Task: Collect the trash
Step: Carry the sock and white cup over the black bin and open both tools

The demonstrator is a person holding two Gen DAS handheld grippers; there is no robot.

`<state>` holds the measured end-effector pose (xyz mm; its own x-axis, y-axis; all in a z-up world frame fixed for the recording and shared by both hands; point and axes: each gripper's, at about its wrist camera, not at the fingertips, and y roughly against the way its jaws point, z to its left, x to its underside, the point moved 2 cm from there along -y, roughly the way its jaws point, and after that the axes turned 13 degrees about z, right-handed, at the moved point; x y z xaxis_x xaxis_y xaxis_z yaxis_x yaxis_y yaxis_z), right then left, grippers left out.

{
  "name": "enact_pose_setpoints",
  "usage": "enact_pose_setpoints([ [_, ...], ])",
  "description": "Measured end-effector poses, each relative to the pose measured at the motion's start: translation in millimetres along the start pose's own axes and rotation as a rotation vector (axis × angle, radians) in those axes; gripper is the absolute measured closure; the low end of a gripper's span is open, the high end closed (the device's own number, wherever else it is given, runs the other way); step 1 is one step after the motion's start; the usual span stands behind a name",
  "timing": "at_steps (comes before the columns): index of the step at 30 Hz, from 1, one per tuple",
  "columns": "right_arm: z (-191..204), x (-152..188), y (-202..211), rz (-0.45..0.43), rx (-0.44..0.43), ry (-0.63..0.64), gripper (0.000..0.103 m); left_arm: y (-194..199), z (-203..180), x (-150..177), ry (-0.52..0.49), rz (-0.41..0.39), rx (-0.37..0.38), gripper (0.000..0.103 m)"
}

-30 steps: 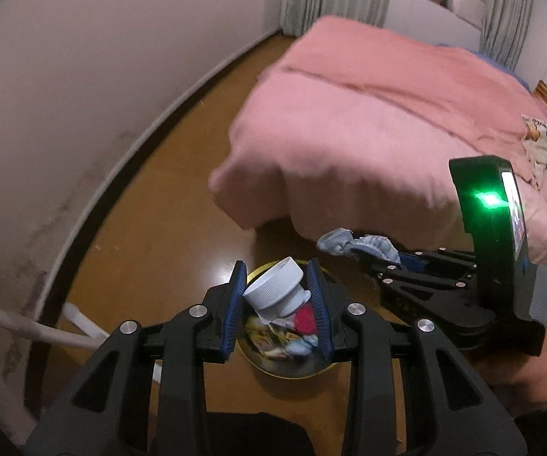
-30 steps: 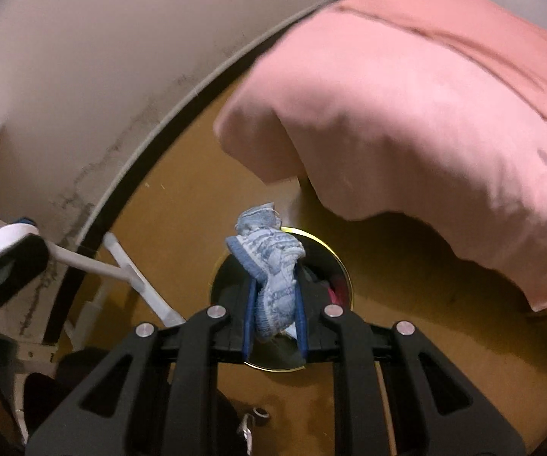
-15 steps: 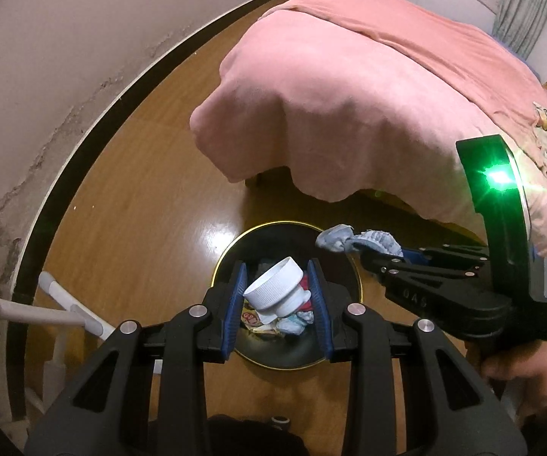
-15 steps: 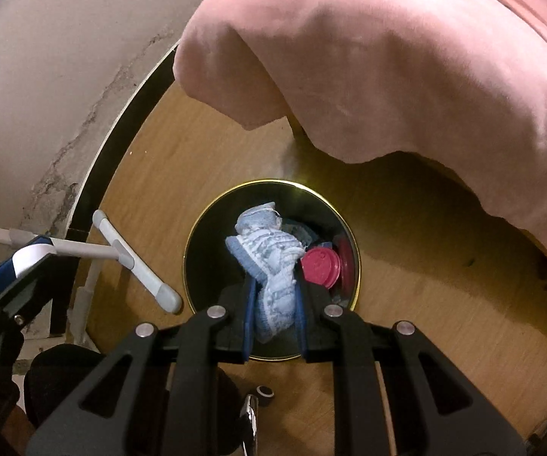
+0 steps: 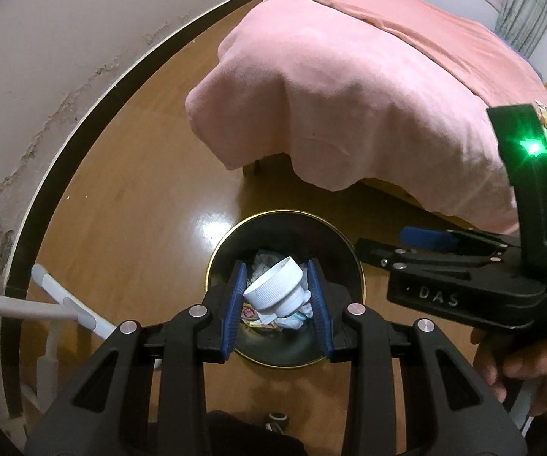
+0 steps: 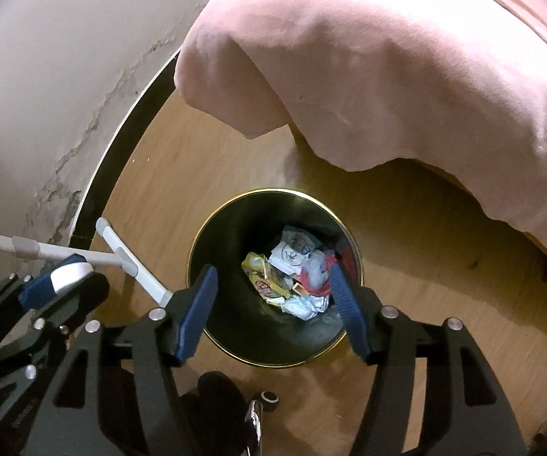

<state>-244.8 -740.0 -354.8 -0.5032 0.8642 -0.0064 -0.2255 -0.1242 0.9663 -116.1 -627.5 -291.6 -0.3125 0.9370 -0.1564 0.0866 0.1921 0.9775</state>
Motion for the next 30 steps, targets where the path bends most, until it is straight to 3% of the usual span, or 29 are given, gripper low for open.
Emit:
enact_pose_setpoints([
  [9, -18.4, -0.6, 19.6, -0.045, -0.003, -0.065, 0.043, -22.5, -11.4, -4.7, -0.008, 0.033, 0.047, 0.071],
  [10, -19.6, -0.2, 21.2, -0.049, -0.004, -0.070, 0.043, -25.4, -13.5, -5.4, -0.014, 0.040, 0.056, 0.068],
  [12, -21.5, -0.7, 23.5, -0.054, -0.003, -0.075, 0.043, -27.2, -17.3, -5.8, -0.024, 0.041, 0.053, 0.042],
  [17, -22.8, 1.3, 28.4, -0.062, -0.007, -0.080, 0.043, -19.3, -22.2, -4.7, -0.040, 0.017, 0.054, 0.035],
  [25, -20.5, 6.4, 56.6, -0.115, -0.018, -0.079, 0.043, 31.8, -27.6, 0.2, -0.045, -0.064, 0.053, 0.032],
  [28, -10.9, 9.7, 83.5, -0.165, -0.027, -0.060, 0.043, 70.9, -30.9, 8.5, -0.060, -0.118, 0.052, 0.029],
  [30, -1.1, 12.1, 104.1, -0.201, -0.061, -0.048, 0.043, 109.3, -31.7, 20.1, -0.079, -0.176, 0.034, 0.020],
])
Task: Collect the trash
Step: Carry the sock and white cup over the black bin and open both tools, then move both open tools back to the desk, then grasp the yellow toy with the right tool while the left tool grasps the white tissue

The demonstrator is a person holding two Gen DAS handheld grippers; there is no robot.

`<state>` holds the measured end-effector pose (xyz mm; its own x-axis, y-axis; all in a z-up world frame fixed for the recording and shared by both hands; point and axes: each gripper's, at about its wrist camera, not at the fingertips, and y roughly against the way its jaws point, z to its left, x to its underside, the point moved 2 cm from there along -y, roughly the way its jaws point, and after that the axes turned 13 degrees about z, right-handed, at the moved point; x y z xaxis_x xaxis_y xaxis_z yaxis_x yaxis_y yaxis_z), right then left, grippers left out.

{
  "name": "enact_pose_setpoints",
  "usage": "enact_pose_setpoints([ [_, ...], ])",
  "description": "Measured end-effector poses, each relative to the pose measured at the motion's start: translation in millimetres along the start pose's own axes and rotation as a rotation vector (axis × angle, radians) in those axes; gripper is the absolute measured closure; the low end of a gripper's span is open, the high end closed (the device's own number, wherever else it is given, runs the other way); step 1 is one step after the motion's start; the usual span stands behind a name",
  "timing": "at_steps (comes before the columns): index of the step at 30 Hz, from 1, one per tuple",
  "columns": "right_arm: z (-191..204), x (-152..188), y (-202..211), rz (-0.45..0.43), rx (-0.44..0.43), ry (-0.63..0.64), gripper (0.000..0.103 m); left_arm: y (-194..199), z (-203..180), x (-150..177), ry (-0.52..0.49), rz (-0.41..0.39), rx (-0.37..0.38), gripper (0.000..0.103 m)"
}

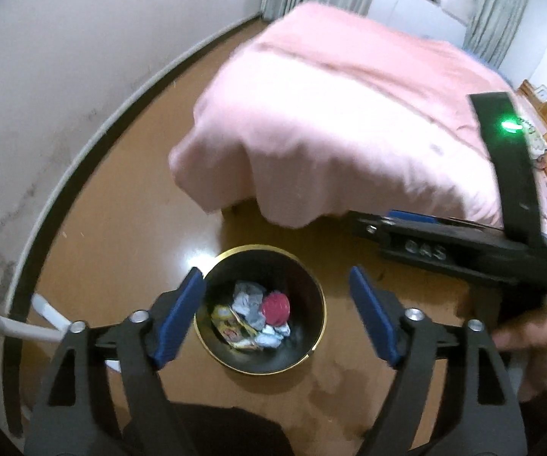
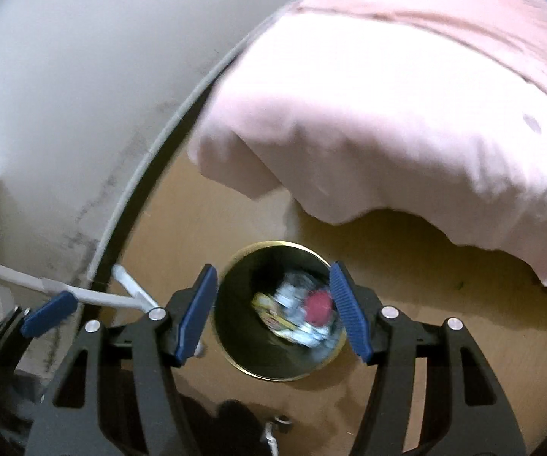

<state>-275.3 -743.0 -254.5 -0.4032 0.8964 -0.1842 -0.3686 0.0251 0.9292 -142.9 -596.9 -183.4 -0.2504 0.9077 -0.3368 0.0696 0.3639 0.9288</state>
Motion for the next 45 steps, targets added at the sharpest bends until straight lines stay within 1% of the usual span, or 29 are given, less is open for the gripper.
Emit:
enact_pose_setpoints([
  [2, 18.8, -1.0, 22.7, -0.045, -0.031, 0.024, 0.042, 33.1, 1.8, 7.5, -0.021, -0.052, -0.030, 0.014],
  [3, 37.1, -0.2, 40.2, -0.078, -0.045, 0.053, 0.042, 62.5, 8.4, 16.0, -0.025, -0.098, -0.056, 0.012],
  [4, 49.1, 0.0, 49.9, -0.098, -0.053, 0.073, 0.041, 78.9, 14.7, 21.6, -0.020, -0.119, -0.065, 0.012],
  [5, 70.7, 2.6, 65.5, -0.128, -0.071, 0.114, 0.041, 97.7, 24.5, 28.8, -0.006, -0.143, -0.071, 0.011],
  [6, 85.3, 4.9, 74.5, -0.144, -0.080, 0.143, 0.041, 121.2, 39.9, 39.0, 0.022, -0.174, -0.079, 0.011],
  [8, 128.3, 13.5, 94.6, -0.179, -0.106, 0.234, 0.040, 166.2, 80.6, 66.8, 0.109, -0.232, -0.126, 0.010],
  [9, 163.7, 21.7, 105.7, -0.196, -0.131, 0.307, 0.040, 184.0, 101.0, 82.0, 0.152, -0.253, -0.154, 0.010],
  [10, 185.0, 27.1, 110.7, -0.202, -0.145, 0.348, 0.040, 198.2, 118.8, 96.0, 0.190, -0.267, -0.184, 0.010],
  [11, 209.9, 34.4, 115.1, -0.203, -0.163, 0.400, 0.040, 215.8, 143.1, 116.6, 0.240, -0.283, -0.229, 0.010],
  [12, 250.8, 47.4, 118.5, -0.197, -0.191, 0.487, 0.040, 226.3, 158.8, 129.8, 0.276, -0.288, -0.264, 0.010],
  [13, 277.1, 56.5, 119.4, -0.191, -0.205, 0.543, 0.040, 241.6, 183.3, 152.2, 0.331, -0.290, -0.319, 0.010],
  [14, 311.1, 70.0, 118.8, -0.178, -0.229, 0.616, 0.040, 251.5, 199.9, 168.3, 0.369, -0.289, -0.353, 0.010],
  [15, 341.5, 82.7, 116.7, -0.163, -0.252, 0.680, 0.040, 267.8, 228.6, 198.7, 0.442, -0.283, -0.410, 0.010],
  [17, 390.3, 106.0, 110.1, -0.134, -0.279, 0.777, 0.040, 288.1, 266.0, 243.7, 0.547, -0.272, -0.479, 0.010],
  [18, 421.9, 122.1, 102.9, -0.105, -0.294, 0.836, 0.040, 294.7, 278.5, 260.2, 0.585, -0.265, -0.501, 0.010],
  [20, 482.4, 158.1, 85.9, -0.046, -0.319, 0.953, 0.040, 312.7, 311.8, 309.6, 0.698, -0.244, -0.559, 0.010],
  [23, 542.8, 202.9, 66.5, 0.026, -0.332, 1.079, 0.040, 332.9, 341.2, 368.2, 0.820, -0.232, -0.597, 0.010],
  [25, 584.3, 234.2, 48.8, 0.049, -0.305, 1.175, 0.040, 341.8, 353.9, 400.1, 0.877, -0.226, -0.605, 0.010],
  [28, 624.5, 261.7, 27.2, 0.081, -0.267, 1.259, 0.040, 350.5, 370.1, 434.9, 0.943, -0.224, -0.601, 0.010],
  [30, 642.0, 271.6, 14.6, 0.097, -0.245, 1.286, 0.040, 352.9, 378.7, 447.5, 0.965, -0.227, -0.591, 0.010],
  [33, 661.0, 277.6, -1.0, 0.112, -0.212, 1.298, 0.041, 350.1, 393.1, 451.4, 0.970, -0.223, -0.577, 0.010],
  [36, 667.5, 279.7, -2.8, 0.086, -0.191, 1.307, 0.046, 347.9, 409.1, 453.3, 0.953, -0.211, -0.576, 0.010],
  [37, 670.2, 280.9, -3.1, 0.079, -0.184, 1.313, 0.051, 347.3, 414.4, 449.9, 0.936, -0.210, -0.572, 0.010],
  [38, 672.7, 282.4, -3.4, 0.072, -0.181, 1.319, 0.061, 344.9, 420.5, 446.3, 0.926, -0.209, -0.571, 0.010],
  [40, 670.0, 285.6, -0.6, 0.047, -0.162, 1.344, 0.089, 342.0, 431.2, 435.6, 0.898, -0.206, -0.574, 0.010],
  [41, 668.0, 285.7, 0.3, 0.072, -0.174, 1.340, 0.089, 341.0, 436.8, 431.7, 0.889, -0.204, -0.574, 0.010],
  [42, 673.8, 283.7, -5.3, 0.079, -0.183, 1.333, 0.089, 339.2, 443.4, 424.2, 0.865, -0.202, -0.572, 0.010],
  [43, 671.9, 284.5, -2.6, 0.073, -0.188, 1.329, 0.089, 337.5, 446.4, 419.4, 0.841, -0.198, -0.568, 0.010],
  [45, 666.3, 284.3, 2.6, 0.071, -0.200, 1.329, 0.089, 330.1, 459.6, 405.2, 0.785, -0.157, -0.584, 0.010],
])
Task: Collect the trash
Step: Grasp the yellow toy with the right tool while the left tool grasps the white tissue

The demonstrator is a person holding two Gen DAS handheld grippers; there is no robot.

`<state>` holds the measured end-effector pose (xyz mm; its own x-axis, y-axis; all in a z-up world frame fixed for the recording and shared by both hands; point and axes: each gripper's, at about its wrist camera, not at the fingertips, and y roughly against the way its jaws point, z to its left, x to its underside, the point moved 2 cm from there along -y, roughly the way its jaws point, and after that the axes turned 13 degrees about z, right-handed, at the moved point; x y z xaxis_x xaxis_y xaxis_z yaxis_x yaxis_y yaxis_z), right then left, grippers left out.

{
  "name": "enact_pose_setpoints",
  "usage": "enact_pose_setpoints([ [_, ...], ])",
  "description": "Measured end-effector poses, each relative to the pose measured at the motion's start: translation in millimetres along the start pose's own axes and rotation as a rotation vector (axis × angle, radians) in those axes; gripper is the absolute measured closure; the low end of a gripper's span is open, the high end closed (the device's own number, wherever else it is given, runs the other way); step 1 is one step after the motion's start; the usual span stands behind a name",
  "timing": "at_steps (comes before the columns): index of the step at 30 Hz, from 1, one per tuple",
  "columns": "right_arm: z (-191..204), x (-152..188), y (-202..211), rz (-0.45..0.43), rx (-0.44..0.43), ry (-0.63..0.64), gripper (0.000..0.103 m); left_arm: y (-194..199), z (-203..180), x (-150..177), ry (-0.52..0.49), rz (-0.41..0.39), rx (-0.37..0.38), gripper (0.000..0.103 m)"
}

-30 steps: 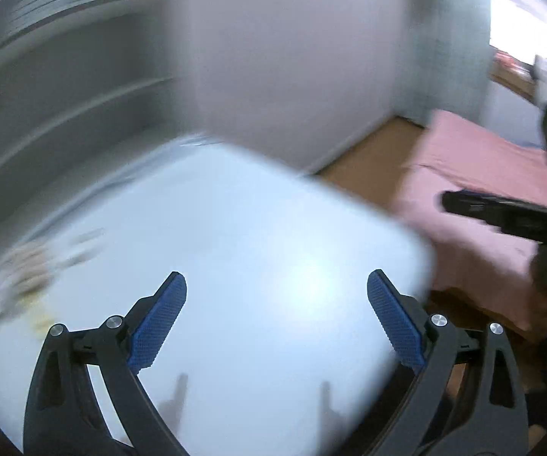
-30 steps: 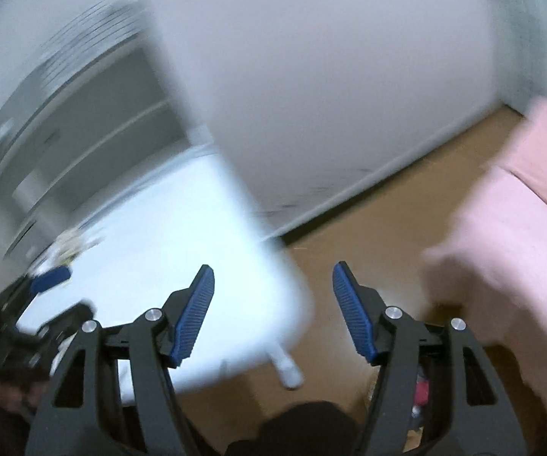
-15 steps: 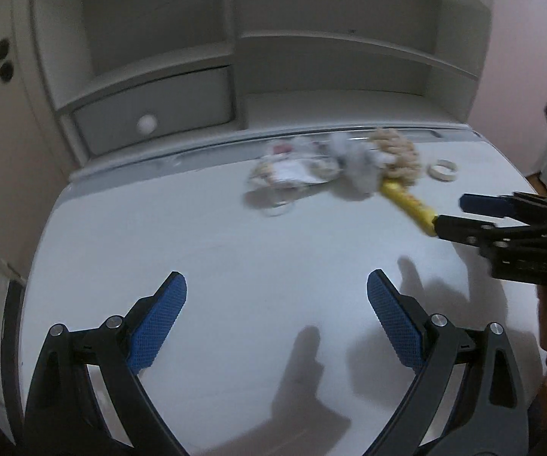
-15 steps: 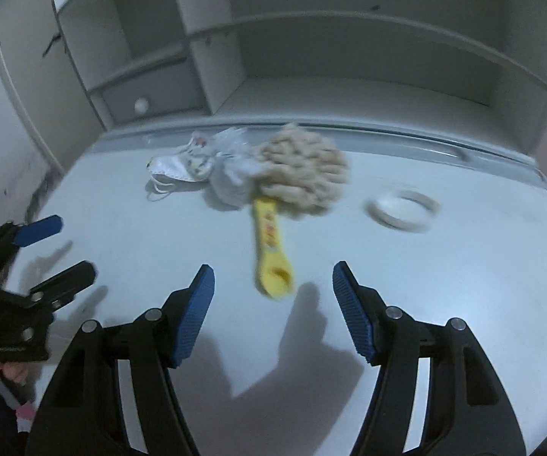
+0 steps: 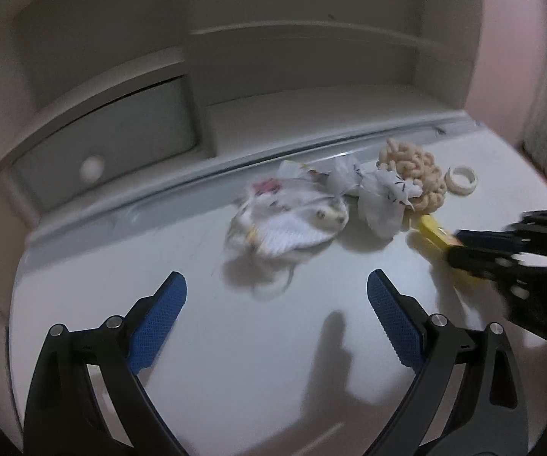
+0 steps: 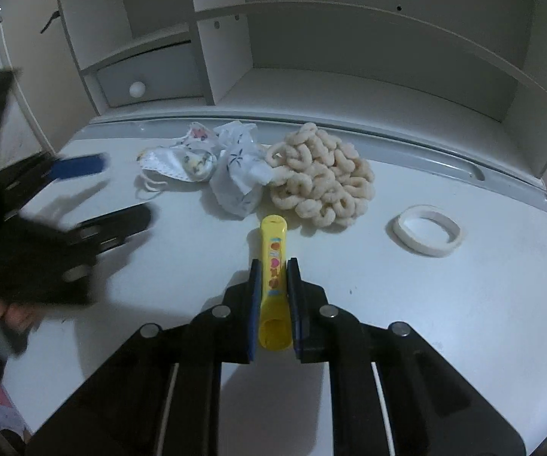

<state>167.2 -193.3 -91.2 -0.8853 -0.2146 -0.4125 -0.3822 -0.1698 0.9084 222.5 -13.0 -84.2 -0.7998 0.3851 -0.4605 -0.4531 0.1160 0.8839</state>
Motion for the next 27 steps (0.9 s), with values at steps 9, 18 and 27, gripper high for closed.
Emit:
enact_pose_setpoints([
  [9, -11.3, 24.3, 12.8, 0.004, -0.025, -0.031, 0.089, -35.5, 2.5, -43.2, -0.004, 0.059, 0.004, 0.010],
  [18, -17.3, 39.8, 27.0, -0.014, -0.028, -0.044, 0.089, -26.8, -4.9, -46.3, 0.000, 0.020, 0.035, 0.076],
  [27, -50.3, 56.8, 46.8, -0.074, -0.023, -0.132, 0.089, 21.8, -8.7, -11.0, 0.113, 0.012, -0.024, 0.082],
])
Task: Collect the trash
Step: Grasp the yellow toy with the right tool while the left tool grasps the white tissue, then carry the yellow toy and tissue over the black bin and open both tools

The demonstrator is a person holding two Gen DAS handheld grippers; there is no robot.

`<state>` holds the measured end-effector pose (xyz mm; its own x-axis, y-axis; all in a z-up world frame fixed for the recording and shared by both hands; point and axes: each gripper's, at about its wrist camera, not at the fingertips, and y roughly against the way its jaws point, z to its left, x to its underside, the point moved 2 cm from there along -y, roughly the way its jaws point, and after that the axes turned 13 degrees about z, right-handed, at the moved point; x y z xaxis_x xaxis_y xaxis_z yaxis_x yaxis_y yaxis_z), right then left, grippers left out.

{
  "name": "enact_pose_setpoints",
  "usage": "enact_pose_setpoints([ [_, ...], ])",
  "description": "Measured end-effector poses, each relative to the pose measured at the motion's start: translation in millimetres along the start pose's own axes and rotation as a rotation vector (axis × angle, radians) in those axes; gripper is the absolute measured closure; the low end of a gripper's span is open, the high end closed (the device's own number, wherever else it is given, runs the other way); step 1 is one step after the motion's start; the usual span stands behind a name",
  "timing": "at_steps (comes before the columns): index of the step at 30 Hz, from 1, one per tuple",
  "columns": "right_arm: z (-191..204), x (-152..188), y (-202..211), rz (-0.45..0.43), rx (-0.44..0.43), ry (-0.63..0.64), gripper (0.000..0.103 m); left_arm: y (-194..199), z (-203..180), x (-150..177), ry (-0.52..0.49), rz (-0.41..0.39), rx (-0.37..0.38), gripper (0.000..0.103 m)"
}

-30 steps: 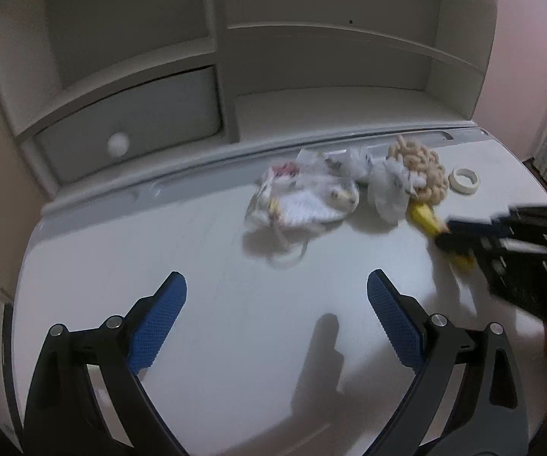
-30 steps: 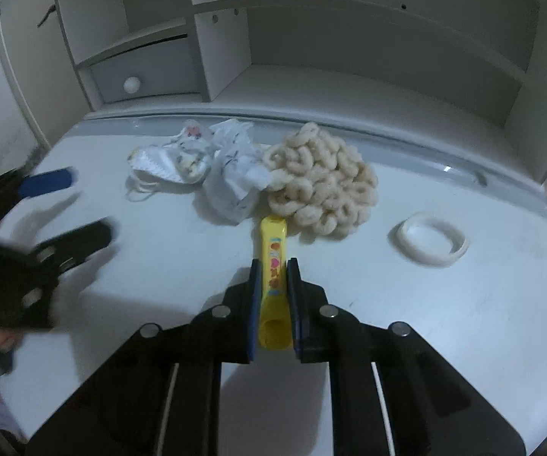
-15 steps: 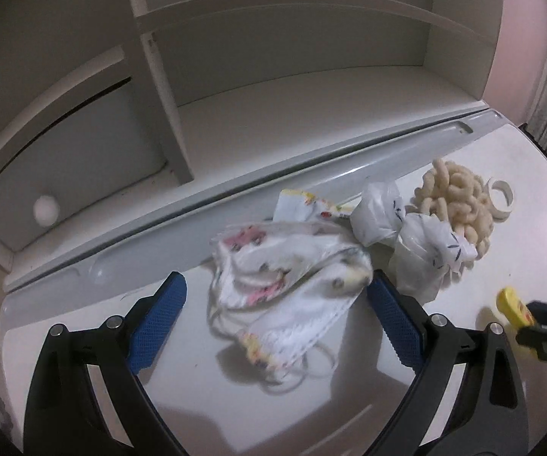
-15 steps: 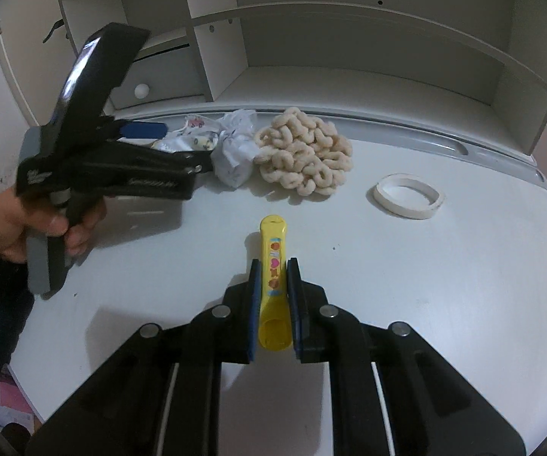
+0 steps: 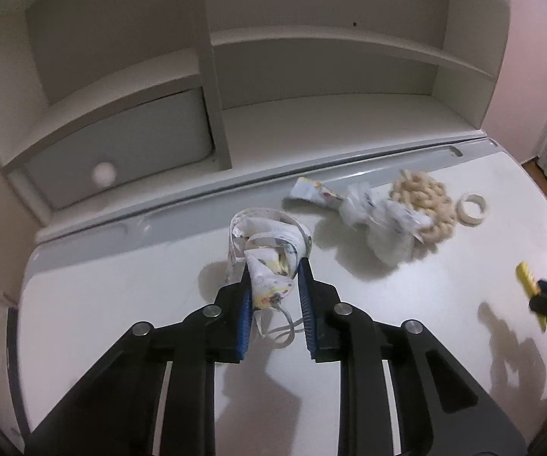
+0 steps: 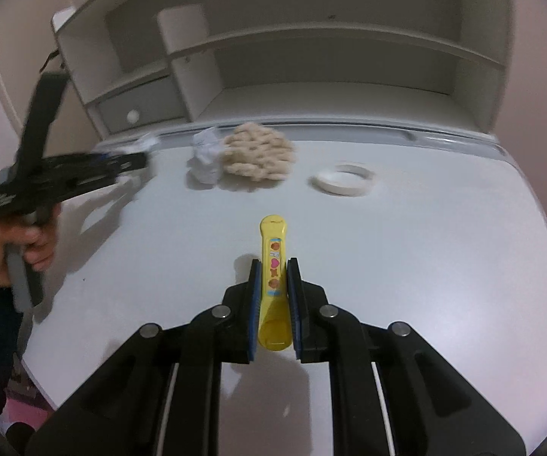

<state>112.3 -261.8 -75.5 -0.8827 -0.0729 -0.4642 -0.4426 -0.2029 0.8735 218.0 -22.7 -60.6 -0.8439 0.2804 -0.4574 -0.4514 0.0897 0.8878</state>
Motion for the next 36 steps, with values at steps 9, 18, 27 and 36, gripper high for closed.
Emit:
enact_pose_setpoints([
  [9, -129.7, 95.7, 81.2, -0.107, 0.156, -0.265, 0.089, 63.2, -144.1, 19.9, -0.187, -0.123, 0.115, 0.082],
  [18, -276.7, 248.5, 154.0, -0.133, 0.372, -0.657, 0.089, 89.5, -386.8, 58.0, -0.549, -0.127, 0.439, 0.082],
  [27, -355.1, 357.6, 140.9, -0.056, 0.400, -0.892, 0.089, 65.3, -555.4, 131.5, -0.812, -0.005, 0.597, 0.082],
  [36, -394.0, 420.8, 93.1, 0.059, 0.352, -0.995, 0.089, -34.7, -655.5, 193.8, -0.935, 0.205, 0.566, 0.081],
])
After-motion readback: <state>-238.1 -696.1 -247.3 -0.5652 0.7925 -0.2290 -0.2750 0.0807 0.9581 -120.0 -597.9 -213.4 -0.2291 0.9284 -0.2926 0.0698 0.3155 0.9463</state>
